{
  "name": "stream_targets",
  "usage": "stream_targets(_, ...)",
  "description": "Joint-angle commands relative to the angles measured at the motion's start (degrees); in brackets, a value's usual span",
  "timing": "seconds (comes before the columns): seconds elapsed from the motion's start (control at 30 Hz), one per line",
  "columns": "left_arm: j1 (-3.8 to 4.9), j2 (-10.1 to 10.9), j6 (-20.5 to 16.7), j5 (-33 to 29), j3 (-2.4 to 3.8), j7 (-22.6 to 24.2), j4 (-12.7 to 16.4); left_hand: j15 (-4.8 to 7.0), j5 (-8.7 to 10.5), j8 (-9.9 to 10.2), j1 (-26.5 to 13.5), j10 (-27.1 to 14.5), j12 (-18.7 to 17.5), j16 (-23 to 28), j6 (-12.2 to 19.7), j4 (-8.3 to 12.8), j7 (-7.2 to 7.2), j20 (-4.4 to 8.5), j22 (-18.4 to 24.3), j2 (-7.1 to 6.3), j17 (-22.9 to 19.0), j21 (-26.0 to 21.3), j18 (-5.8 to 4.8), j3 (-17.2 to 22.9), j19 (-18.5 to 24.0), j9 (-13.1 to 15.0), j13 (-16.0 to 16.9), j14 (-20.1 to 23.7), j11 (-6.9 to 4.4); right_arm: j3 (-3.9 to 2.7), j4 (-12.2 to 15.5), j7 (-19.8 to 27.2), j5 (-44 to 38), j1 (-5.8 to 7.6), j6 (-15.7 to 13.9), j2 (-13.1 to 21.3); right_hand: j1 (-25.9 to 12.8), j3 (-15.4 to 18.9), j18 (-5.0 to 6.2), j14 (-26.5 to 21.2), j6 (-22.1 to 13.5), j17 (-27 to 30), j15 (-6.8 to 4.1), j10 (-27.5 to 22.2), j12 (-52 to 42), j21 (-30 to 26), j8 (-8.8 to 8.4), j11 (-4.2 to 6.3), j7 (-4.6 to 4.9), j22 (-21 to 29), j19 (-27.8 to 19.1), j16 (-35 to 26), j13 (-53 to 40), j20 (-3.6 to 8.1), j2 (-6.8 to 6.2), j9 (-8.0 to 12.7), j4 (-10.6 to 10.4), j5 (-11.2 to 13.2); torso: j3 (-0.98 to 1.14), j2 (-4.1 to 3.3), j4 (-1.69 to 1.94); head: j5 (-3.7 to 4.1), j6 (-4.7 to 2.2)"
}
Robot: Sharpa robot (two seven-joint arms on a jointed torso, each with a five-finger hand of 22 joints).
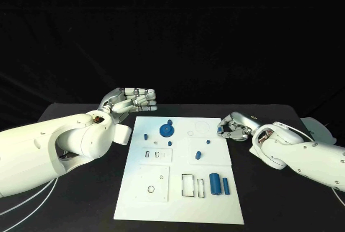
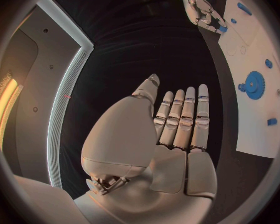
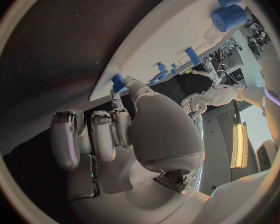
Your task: Assemble the parts on the task board
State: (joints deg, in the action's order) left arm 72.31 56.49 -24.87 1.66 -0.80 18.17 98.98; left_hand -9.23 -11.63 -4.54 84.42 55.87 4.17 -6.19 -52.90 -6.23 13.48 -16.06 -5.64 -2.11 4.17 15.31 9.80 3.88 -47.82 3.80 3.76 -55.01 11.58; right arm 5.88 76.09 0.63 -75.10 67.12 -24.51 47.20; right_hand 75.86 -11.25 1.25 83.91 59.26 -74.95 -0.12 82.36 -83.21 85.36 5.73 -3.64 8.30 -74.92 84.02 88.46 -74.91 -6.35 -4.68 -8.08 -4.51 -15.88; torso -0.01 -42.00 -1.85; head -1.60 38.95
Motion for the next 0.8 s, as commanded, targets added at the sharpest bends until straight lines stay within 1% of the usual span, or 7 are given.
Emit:
stream_targets(0.03,0.05,-0.03,0.95,0.25,0.05,0.26,0.06,-0.40,0.14,0.31,-0.29,-0.27,-0.29,0.30,0.52,0.25,0.96,0.00,0.08,0.44,-0.08,0.16,0.68,-0.17,-0.06,-0.04,-0.05,0.10,0.06,0.00,-0.03,-0.95,-0.79,-0.04,-0.21,-0.14,0.04,-0.36,0.23,5.26,0.44,-11.48,-0.26,0.55,-0.26,0.27,0.26,0.10,-0.16,-10.58,2.09,0.20,-6.81,0.34,0.59,-0.11,0.08,-0.27,0.01,-0.03,0.05,0.04,0.11)
stream_targets(0.17,0.05,0.00,0.94,0.25,0.05,0.24,0.05,-0.40,0.14,0.31,-0.29,-0.27,-0.29,0.30,0.52,0.25,0.96,0.00,0.08,0.44,-0.08,0.16,0.68,-0.17,-0.06,-0.04,-0.05,0.10,0.06,0.00,-0.10,-1.26,-0.86,-0.04,-0.03,-0.19,0.29,-0.71,0.22,5.26,1.13,-11.51,-0.49,0.61,-0.32,0.29,0.68,0.38,-0.48,-10.63,2.13,0.21,-6.87,0.53,0.82,-0.28,0.33,-0.13,0.00,-0.03,0.07,0.04,0.16)
stream_targets(0.3,0.05,0.03,0.98,0.25,0.05,0.15,0.06,-0.40,0.13,0.32,-0.28,-0.27,-0.29,0.31,0.52,0.27,0.96,0.00,0.08,0.45,-0.08,0.16,0.69,-0.17,-0.05,-0.04,-0.05,0.10,0.06,0.00,-0.16,-1.52,-0.93,-0.04,0.20,-0.21,0.47,-0.97,0.19,5.28,1.54,-11.58,-0.66,0.66,-0.35,0.37,0.97,0.57,-0.69,-10.73,2.21,0.23,-6.93,0.69,0.98,-0.39,0.54,0.00,0.00,-0.01,0.00,-0.01,0.23)
stream_targets(0.43,0.05,0.05,1.05,0.25,0.05,0.05,0.11,-0.40,0.12,0.34,-0.24,-0.28,-0.29,0.35,0.51,0.31,0.97,-0.01,0.10,0.48,-0.07,0.17,0.69,-0.16,-0.04,-0.03,-0.04,0.09,0.06,0.00,-0.16,-1.85,-0.98,-0.04,0.27,-0.30,0.77,-1.50,0.11,5.33,2.13,-11.79,-0.91,0.80,-0.46,0.60,1.41,0.85,-1.00,-10.99,2.43,0.31,-7.07,0.92,1.53,-0.58,0.81,0.42,0.00,-0.01,-0.04,-0.07,0.28)
stream_targets(0.53,0.05,0.05,1.02,0.25,0.05,0.02,0.10,-0.40,0.12,0.34,-0.24,-0.28,-0.29,0.35,0.51,0.31,0.97,-0.01,0.10,0.48,-0.07,0.17,0.69,-0.16,-0.04,-0.03,-0.04,0.09,0.06,0.00,-0.02,-2.17,-1.18,-0.04,0.05,-0.35,0.83,-1.63,0.08,5.33,2.28,-11.79,-0.98,0.84,-0.48,0.68,1.54,0.93,-1.09,-11.08,2.51,0.31,-7.10,0.99,1.64,-0.63,0.88,0.53,0.00,-0.02,0.03,0.06,0.30)
stream_targets(0.7,0.05,0.04,0.97,0.25,0.05,-0.01,0.07,-0.40,0.12,0.35,-0.23,-0.29,-0.30,0.36,0.52,0.32,0.97,-0.01,0.10,0.49,-0.07,0.16,0.69,-0.16,-0.03,-0.03,-0.04,0.10,0.06,0.00,0.30,-2.61,-1.87,-0.04,-0.56,-0.47,0.89,-1.88,0.04,5.35,2.51,-11.90,-1.09,0.91,-0.53,0.81,1.74,1.06,-1.23,-11.22,2.63,0.35,-7.17,1.10,1.87,-0.72,0.99,0.69,0.01,-0.01,0.06,0.04,0.43)
stream_targets(0.8,0.05,0.02,0.98,0.25,0.05,-0.03,0.03,-0.41,0.12,0.36,-0.22,-0.30,-0.30,0.38,0.53,0.33,0.97,-0.01,0.10,0.49,-0.07,0.16,0.69,-0.16,-0.03,-0.03,-0.05,0.10,0.06,0.00,0.80,-2.67,-2.26,-0.04,-1.50,-0.46,1.04,-2.23,-0.03,5.37,2.62,-11.98,-1.20,1.03,-0.62,1.00,1.88,1.18,-1.34,-11.43,2.81,0.38,-7.30,1.21,2.13,-0.78,1.12,0.80,0.02,0.00,0.00,0.02,0.42)
